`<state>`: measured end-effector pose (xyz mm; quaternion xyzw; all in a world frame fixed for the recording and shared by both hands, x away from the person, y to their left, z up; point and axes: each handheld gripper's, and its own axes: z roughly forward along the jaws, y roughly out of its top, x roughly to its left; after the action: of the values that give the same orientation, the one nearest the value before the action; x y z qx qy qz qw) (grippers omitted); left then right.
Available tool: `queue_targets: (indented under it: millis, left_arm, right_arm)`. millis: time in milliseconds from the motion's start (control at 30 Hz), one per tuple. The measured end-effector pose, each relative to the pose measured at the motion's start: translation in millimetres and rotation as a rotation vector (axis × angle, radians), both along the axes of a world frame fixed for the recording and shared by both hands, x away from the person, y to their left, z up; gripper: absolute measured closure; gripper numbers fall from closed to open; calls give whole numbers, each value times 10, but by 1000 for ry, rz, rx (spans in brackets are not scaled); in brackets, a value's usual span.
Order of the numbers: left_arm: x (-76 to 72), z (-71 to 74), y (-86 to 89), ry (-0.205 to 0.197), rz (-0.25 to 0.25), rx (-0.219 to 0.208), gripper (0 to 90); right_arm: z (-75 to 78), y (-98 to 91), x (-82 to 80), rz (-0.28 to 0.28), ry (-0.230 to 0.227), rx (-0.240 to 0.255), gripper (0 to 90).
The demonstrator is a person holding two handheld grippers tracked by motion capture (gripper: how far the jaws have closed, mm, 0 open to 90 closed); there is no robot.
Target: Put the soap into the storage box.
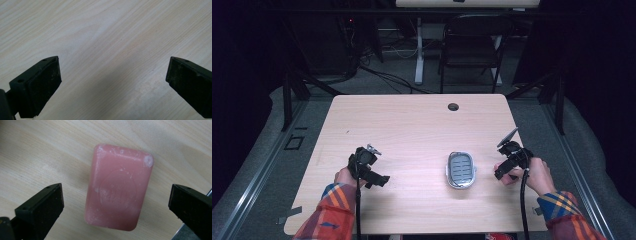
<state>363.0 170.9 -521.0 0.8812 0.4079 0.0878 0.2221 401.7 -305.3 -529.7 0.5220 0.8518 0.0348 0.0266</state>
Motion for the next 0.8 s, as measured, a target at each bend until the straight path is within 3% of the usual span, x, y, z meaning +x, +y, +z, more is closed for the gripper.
queue_targets:
  millis: [33,133,167,233,267,333,433,467,533,600,700,733,800]
  left_arm:
    - [-1,1,-3,0,-1,-1,0]
    - [0,-1,2,0,2,0,0]
    - [-2,1,4,-1,4,0,0]
    - [-9,4,5,-1,3,1,0]
    - [-10,4,5,0,2,3,0]
    - [-13,6,8,4,0,6,0]
    - [-16,7,8,2,-1,7,0]
    - [-15,6,6,2,-3,9,0]
    - [-13,2,5,4,-2,8,0]
    - [-8,-3,3,7,-2,9,0]
    - [-5,-4,-2,6,-6,11,0]
    - [-4,-6,-9,7,-9,14,0]
    - [-4,-7,-15,7,-7,13,0]
  right_arm:
    - [6,-9,21,3,18,-11,8]
    - [-35,-8,29,-43,-1,19,0]
    - [-15,-15,53,-23,32,0,0]
    - [-20,-14,56,-29,29,4,0]
    - [-45,-4,44,-51,9,20,15]
    - [-43,-6,41,-55,15,23,143]
    - [-50,-16,44,-54,30,30,150]
    - [-59,-20,41,-62,34,37,204]
    - [-65,-16,41,-70,32,40,192]
    - [-51,-21,57,-45,57,23,207]
    - [-63,-19,59,-52,60,15,230]
    - [-96,-17,43,-84,37,36,246]
    - [-101,-19,41,-88,35,35,284]
